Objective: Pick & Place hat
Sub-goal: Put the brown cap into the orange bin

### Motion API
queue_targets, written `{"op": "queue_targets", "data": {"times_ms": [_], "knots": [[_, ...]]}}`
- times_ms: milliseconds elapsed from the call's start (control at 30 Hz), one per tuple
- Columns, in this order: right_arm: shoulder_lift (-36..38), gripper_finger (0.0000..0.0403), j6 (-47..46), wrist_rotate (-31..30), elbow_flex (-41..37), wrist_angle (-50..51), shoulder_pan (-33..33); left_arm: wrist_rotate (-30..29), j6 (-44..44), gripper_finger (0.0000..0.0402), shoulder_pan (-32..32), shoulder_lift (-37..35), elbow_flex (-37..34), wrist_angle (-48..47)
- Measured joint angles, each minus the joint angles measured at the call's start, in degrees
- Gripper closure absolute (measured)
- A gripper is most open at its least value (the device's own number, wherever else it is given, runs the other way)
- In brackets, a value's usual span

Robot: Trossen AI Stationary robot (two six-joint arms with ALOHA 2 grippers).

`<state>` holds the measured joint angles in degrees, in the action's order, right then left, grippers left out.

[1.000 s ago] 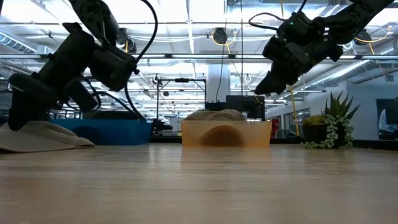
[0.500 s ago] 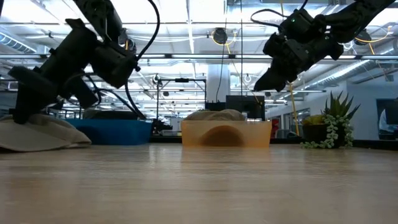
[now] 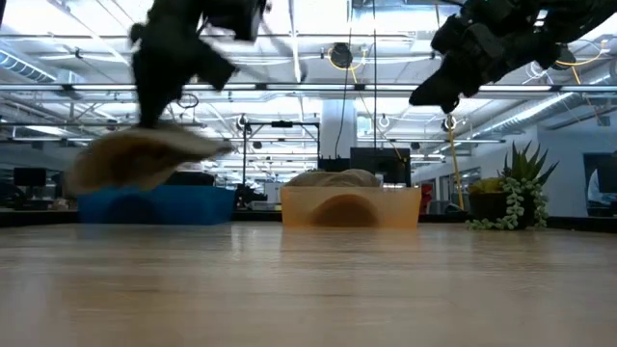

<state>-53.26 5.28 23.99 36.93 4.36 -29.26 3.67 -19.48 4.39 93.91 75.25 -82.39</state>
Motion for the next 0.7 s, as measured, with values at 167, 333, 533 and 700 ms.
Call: {"op": "queue_targets", "data": {"times_ms": [167, 333, 533, 700], "knots": [[5.3, 0.031, 0.2, -0.5, 0.0, 1.1, 0.0, -8.5, 1.3, 0.0393, 1.4, 0.0, 12.4, 2.4], [8.8, 0.031, -0.5, -7.5, 0.0, 1.1, 0.0, -14.3, 6.2, 0.0394, 3.1, 0.0, 20.7, 13.8], [10.4, 0.031, -1.2, -11.9, 0.0, 1.1, 0.0, -14.2, 13.9, 0.0393, 6.0, 3.5, 23.8, 24.0], [10.6, 0.031, -0.3, -12.1, 0.0, 1.1, 0.0, -14.4, 18.8, 0.0397, 9.1, 10.3, 27.2, 24.2]]}}
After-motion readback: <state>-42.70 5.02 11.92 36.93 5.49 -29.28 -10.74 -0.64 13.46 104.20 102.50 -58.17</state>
